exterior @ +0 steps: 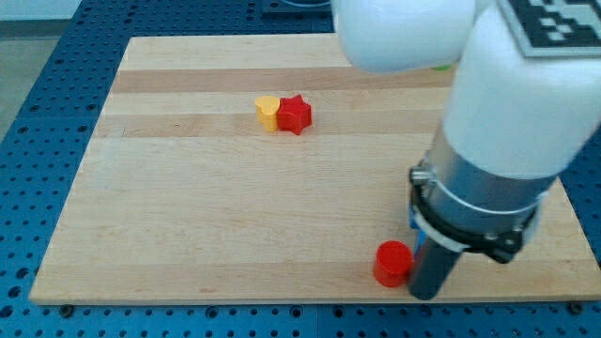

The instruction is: Slightly move the red circle toward the bottom center

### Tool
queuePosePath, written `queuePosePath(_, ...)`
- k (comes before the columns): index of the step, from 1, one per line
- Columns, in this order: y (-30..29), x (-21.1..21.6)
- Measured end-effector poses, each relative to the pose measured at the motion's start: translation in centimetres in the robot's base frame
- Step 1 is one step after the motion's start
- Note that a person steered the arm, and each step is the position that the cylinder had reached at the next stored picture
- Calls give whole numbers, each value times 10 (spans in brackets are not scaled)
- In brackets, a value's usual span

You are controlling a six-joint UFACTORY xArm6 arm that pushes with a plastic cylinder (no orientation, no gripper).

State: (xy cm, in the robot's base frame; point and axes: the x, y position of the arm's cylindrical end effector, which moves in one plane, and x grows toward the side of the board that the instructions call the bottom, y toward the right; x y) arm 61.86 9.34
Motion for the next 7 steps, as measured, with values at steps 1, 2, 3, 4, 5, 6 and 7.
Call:
queuePosePath(1, -51, 0)
queuePosePath(2, -89, 0)
queuePosePath(3, -94, 0)
queuePosePath(4, -88, 0)
queuePosePath(5, -65, 0)
queuePosePath(6, -43, 0)
queuePosePath(7, -43, 0)
